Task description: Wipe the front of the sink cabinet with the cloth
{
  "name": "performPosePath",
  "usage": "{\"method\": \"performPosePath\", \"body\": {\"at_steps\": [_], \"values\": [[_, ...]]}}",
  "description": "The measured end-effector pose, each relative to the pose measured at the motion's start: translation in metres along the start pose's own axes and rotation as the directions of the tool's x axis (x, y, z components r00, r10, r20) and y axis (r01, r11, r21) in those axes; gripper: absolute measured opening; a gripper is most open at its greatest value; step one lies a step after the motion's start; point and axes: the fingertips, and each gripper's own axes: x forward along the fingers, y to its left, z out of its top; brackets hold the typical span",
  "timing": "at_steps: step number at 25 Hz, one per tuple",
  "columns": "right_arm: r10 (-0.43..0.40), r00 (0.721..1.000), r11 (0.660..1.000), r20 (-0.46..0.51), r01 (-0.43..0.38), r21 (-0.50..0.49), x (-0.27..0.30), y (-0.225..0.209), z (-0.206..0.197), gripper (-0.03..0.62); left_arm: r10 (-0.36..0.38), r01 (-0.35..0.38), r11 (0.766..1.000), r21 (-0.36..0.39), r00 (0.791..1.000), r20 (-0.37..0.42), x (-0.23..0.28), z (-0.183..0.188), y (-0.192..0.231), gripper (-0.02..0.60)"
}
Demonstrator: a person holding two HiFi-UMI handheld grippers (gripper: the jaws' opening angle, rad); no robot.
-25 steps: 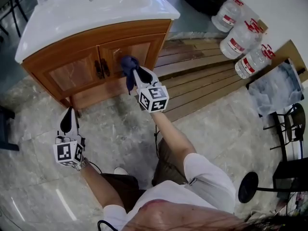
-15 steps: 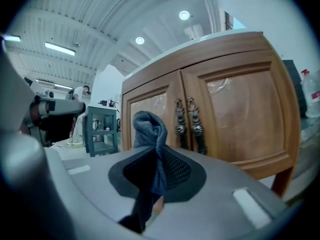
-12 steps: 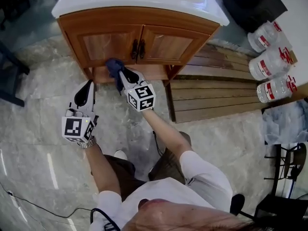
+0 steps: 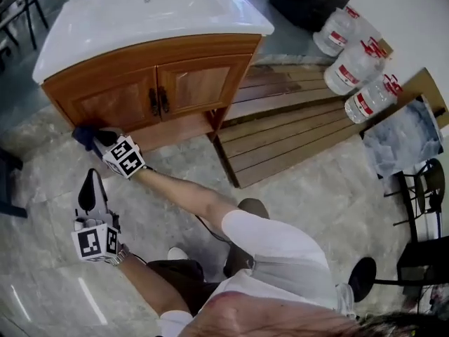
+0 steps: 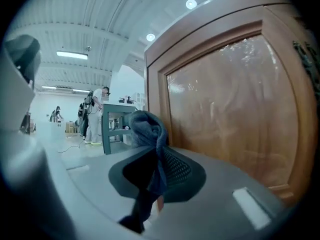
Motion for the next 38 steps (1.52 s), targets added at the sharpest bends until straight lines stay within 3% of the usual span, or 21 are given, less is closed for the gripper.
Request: {"method": "performPosePath", "body": {"at_steps": [8, 17, 25, 30, 38], "values": [[-0.072, 0.997, 0.996, 0.006, 0.072, -0.05, -0.007, -0.035, 0.003, 0.052, -0.002, 0.003, 1.0, -0.024, 0.999, 0.033, 0.005, 0.008, -0.004, -0.002], [-0.17, 0.984, 0.984, 0.058, 0.173, -0.052, -0.067, -0.09, 0.001, 0.051, -0.032, 0.032, 0.999, -0.008, 0.999, 0.002, 0.013, 0.0, -0.014, -0.002], [-0.273, 0.959, 0.959, 0.083, 0.277, -0.054, -0.127, -0.149, -0.001, 0.051, -0.109, 0.109, 0.994, 0.022, 0.994, -0.026, 0.038, -0.009, -0.042, -0.002], [-0.284, 0.956, 0.954, 0.078, 0.29, -0.083, -0.152, -0.16, -0.008, 0.051, -0.127, 0.129, 0.991, 0.029, 0.991, -0.052, 0.044, -0.016, -0.051, -0.002], [-0.377, 0.922, 0.918, 0.092, 0.385, -0.093, -0.2, -0.206, -0.009, 0.049, -0.144, 0.148, 0.988, 0.047, 0.987, -0.066, 0.051, -0.021, -0.055, -0.002]]}}
